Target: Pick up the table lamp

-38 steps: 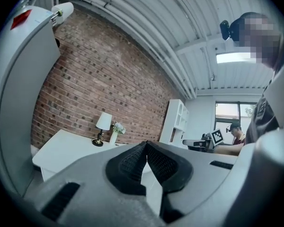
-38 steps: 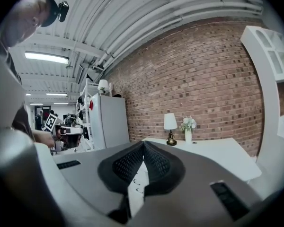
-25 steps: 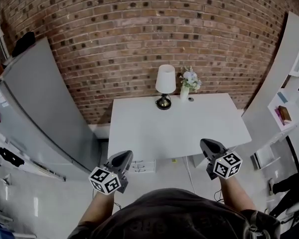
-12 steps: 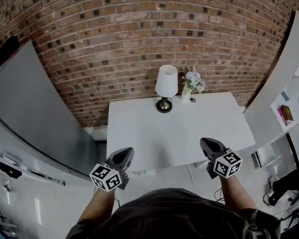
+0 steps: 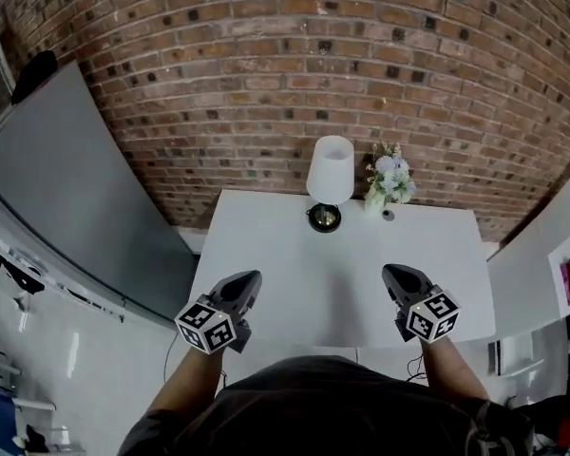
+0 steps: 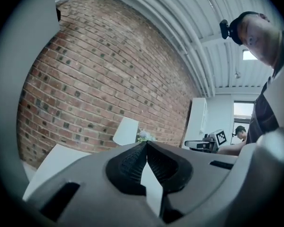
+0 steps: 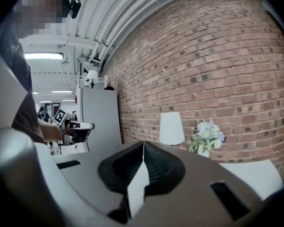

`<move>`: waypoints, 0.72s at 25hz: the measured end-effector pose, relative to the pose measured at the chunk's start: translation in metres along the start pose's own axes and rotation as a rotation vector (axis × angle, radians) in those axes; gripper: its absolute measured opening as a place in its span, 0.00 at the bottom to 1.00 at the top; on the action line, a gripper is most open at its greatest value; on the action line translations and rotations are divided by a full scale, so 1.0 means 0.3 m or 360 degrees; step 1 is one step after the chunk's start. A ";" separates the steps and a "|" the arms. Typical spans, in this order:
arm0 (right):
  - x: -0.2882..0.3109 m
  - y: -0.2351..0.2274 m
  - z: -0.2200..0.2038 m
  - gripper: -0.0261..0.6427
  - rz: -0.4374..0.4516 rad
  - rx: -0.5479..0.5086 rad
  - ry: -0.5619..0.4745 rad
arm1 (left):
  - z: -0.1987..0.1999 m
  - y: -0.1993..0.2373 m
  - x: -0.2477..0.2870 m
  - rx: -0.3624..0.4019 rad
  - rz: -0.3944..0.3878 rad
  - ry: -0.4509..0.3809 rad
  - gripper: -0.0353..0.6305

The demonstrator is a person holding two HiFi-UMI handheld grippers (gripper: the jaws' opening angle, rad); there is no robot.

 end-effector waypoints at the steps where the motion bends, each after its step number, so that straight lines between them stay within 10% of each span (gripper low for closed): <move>1: 0.012 -0.045 0.011 0.03 0.0018 -0.0012 0.0008 | -0.001 -0.014 0.030 -0.0003 0.0019 -0.0007 0.06; 18: 0.302 0.069 -0.130 0.04 -0.0368 0.0015 -0.0080 | -0.020 0.331 0.027 0.0159 -0.0177 0.0048 0.06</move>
Point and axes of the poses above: the fingertips, and each gripper's own axes: x forward along the fingers, y to its left, z out of its top, the point moved 5 cm from there along -x, backward along the fingers, and after that the axes turned 4 degrees about x, right-handed, at the moved point
